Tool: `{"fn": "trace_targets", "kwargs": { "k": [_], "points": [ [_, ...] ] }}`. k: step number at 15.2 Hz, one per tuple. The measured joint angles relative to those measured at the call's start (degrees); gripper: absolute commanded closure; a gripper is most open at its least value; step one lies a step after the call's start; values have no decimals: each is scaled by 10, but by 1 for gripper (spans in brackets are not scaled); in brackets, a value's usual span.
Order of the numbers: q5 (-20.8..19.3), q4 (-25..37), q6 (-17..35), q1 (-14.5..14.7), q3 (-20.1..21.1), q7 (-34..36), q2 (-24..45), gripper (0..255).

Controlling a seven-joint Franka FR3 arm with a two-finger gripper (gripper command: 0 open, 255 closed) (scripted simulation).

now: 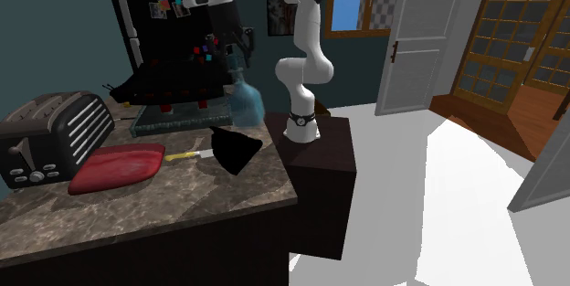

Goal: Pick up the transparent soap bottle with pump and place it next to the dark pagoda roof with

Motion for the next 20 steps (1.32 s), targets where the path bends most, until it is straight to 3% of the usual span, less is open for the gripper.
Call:
{"fn": "trace_targets", "kwargs": {
  "k": [20],
  "points": [
    [20,216,-160,8,-7,-1,60,255]
  ]
}}
